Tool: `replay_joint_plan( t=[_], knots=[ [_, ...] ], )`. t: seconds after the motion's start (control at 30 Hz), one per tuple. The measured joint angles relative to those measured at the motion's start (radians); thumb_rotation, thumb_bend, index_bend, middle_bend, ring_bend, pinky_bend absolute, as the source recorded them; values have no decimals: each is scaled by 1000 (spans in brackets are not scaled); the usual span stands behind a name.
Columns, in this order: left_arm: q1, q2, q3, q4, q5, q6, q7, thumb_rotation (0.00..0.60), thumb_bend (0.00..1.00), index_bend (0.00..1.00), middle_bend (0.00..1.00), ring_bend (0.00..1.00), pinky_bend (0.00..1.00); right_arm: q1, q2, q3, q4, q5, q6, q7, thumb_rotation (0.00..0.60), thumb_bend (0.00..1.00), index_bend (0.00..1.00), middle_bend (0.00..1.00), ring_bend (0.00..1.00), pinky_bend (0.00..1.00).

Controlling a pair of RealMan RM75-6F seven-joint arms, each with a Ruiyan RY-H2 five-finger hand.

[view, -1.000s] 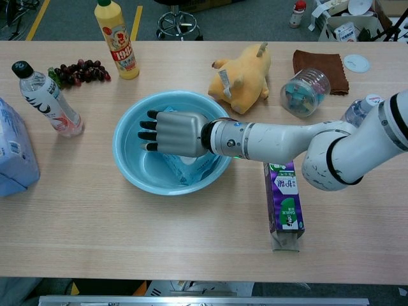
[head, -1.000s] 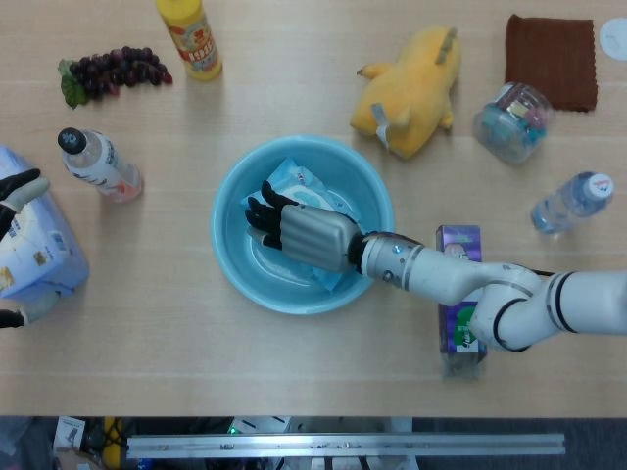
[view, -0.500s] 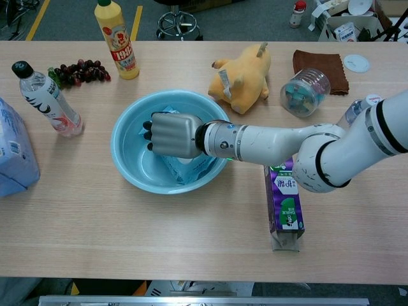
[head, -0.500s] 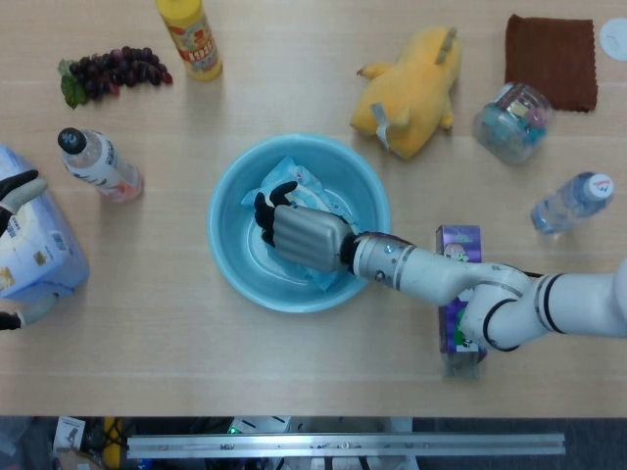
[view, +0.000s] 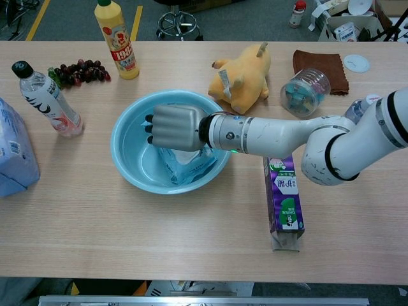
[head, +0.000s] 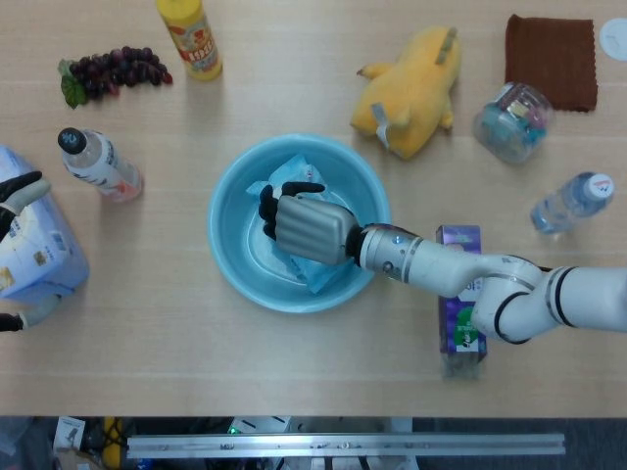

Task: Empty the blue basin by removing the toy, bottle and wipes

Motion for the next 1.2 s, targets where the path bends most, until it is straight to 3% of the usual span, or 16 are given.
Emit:
replay_joint_plan(
  t=[0.23, 0.57, 0.77, 0.9, 1.03, 1.1, 1.2],
  knots=[
    [-2, 4, 0, -9, 0, -3, 8, 600, 229, 39, 33, 0, 126, -14, 26, 11, -17, -23, 30, 42, 600, 218, 767, 629, 595, 666],
    [-2, 6, 4, -10, 1, -7, 7, 600, 229, 39, 32, 0, 126, -20, 3, 4, 14, -17, -12, 24, 600, 219, 757, 620, 581, 676],
    [-2, 6, 2, -5, -7, -7, -1, 600, 229, 40, 32, 0, 126, -18, 1, 5, 15, -5, -43, -6, 600, 223, 511, 499, 458, 622],
    [-5, 3, 2, 0, -4, -11, -6, 600, 230, 39, 33, 0, 127, -19, -4, 5, 16, 22, -71, -44, 600, 223, 488, 463, 429, 596],
    [-6, 4, 2, 2, -2, -9, -7, 600, 229, 39, 32, 0, 127, -22, -16, 4, 18, 41, -82, -75, 600, 223, 493, 465, 435, 601],
    [-5, 5, 2, 2, -3, -7, -8, 600, 229, 39, 32, 0, 126, -26, -21, 7, 19, 42, -74, -76, 600, 223, 555, 500, 478, 641],
    [-5, 6, 4, 1, -1, -6, -9, 600, 229, 39, 32, 0, 126, -28, -25, 9, 24, 36, -65, -62, 600, 242, 738, 610, 581, 737]
  ],
)
